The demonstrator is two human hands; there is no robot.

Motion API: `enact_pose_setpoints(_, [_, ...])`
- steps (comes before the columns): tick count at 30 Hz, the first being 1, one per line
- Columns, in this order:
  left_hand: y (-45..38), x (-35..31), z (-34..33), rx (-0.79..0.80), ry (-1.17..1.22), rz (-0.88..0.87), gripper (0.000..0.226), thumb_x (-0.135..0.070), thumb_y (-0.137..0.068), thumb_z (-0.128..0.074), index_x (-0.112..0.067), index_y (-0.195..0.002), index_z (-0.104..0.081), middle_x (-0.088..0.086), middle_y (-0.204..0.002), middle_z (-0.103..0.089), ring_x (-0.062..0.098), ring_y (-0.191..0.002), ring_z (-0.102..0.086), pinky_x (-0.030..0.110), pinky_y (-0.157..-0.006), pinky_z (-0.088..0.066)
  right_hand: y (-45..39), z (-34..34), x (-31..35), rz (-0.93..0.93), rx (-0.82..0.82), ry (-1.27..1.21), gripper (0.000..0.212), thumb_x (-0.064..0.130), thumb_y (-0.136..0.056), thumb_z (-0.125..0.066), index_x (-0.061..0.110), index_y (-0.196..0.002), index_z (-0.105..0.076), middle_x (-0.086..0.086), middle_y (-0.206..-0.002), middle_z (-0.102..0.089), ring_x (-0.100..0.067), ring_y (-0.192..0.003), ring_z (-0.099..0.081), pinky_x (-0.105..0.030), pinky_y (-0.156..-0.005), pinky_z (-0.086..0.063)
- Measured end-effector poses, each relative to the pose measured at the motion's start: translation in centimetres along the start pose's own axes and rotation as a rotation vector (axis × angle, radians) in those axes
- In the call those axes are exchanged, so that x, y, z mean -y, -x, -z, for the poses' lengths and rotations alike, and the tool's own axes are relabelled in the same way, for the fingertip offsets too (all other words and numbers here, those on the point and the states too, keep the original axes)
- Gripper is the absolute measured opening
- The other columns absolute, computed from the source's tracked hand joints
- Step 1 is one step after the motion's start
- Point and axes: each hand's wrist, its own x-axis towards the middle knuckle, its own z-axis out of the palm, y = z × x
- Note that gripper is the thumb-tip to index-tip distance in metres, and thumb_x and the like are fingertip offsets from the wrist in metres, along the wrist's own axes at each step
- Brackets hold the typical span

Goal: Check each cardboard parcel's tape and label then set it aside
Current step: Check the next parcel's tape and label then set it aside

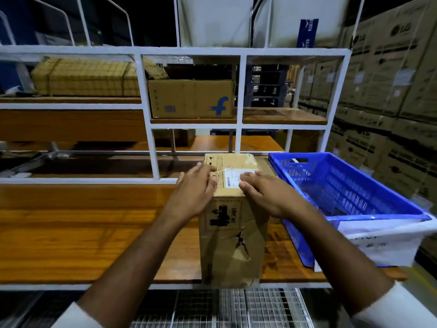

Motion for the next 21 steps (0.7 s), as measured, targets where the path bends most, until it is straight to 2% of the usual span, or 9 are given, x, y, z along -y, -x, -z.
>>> enact_pose_setpoints(3, [-3.8,-0.8,1.4,0.298,0.032,0.064,0.041,-0.034,-0.103,-0.042,-0.027,-0.143,-0.044,0.003,-0.151,-0.042,0.024,-0.133,-0.043,0.049,-0.109,-0.038,-3.9,0.8,0.0,0.002,0.128,0.021,0.056,0.05,-0.105,-0.026,0.023,-0.154,-0.03,0.0,-0.161,-0.027,-0.023,-0.148,-0.025,-0.047,-0.117,-0.026])
enact_pose_setpoints(5, [-5.9,-1.6,1.7,0.402,-0.102,0.097,0.044,-0.033,-0.104,-0.04,-0.023,-0.146,-0.041,0.006,-0.151,-0.041,0.025,-0.133,-0.043,0.043,-0.107,-0.035,-6.3,0.6,0.1,-0.009,0.151,0.039,0.056,0.049,-0.105,-0.027,0.023,-0.154,-0.029,0.001,-0.162,-0.026,-0.022,-0.147,-0.025,-0.045,-0.118,-0.025])
enact_pose_setpoints(7, [-7.5,-2.1,1.3,0.41,-0.25,0.076,0.044,-0.034,-0.105,-0.037,-0.021,-0.147,-0.041,0.006,-0.153,-0.04,0.026,-0.138,-0.038,0.044,-0.11,-0.027,-8.3,0.1,0.3,-0.025,0.154,0.051,0.056,0.049,-0.104,-0.025,0.024,-0.155,-0.027,0.002,-0.163,-0.023,-0.021,-0.148,-0.023,-0.047,-0.119,-0.023])
enact_pose_setpoints(10, [-9.2,-2.2,0.2,0.407,-0.277,0.058,0.047,-0.04,-0.105,-0.032,-0.026,-0.149,-0.037,0.002,-0.156,-0.037,0.025,-0.143,-0.032,0.053,-0.116,-0.014,-10.8,-0.3,0.3,-0.073,0.178,0.045,0.057,0.05,-0.104,-0.022,0.027,-0.156,-0.022,0.001,-0.164,-0.017,-0.022,-0.15,-0.018,-0.054,-0.119,-0.017])
enact_pose_setpoints(15, [-9.8,-1.1,-1.2,0.362,-0.23,0.041,0.047,-0.034,-0.105,-0.032,-0.025,-0.151,-0.032,0.003,-0.157,-0.036,0.024,-0.143,-0.033,0.052,-0.118,-0.021,-12.1,-0.9,0.3,-0.079,0.189,0.117,0.057,0.047,-0.105,-0.016,0.026,-0.158,-0.016,0.003,-0.165,-0.011,-0.019,-0.152,-0.01,-0.059,-0.119,-0.011])
enact_pose_setpoints(18, [-9.9,-1.1,-1.6,0.378,-0.297,0.014,0.049,-0.033,-0.106,-0.03,-0.022,-0.154,-0.026,0.001,-0.16,-0.027,0.022,-0.147,-0.024,0.052,-0.12,-0.014,-11.8,-1.5,-0.4,-0.067,0.148,0.133,0.057,0.047,-0.105,-0.015,0.025,-0.158,-0.014,0.004,-0.165,-0.01,-0.018,-0.152,-0.01,-0.059,-0.119,-0.008])
enact_pose_setpoints(21, [-9.8,-1.4,-1.2,0.396,-0.256,0.032,0.05,-0.036,-0.106,-0.03,-0.023,-0.154,-0.025,0.0,-0.162,-0.024,0.021,-0.148,-0.02,0.051,-0.121,-0.013,-11.7,-1.1,-0.5,-0.056,0.183,0.109,0.058,0.049,-0.105,-0.015,0.026,-0.158,-0.012,0.003,-0.166,-0.007,-0.017,-0.152,-0.006,-0.058,-0.12,-0.005])
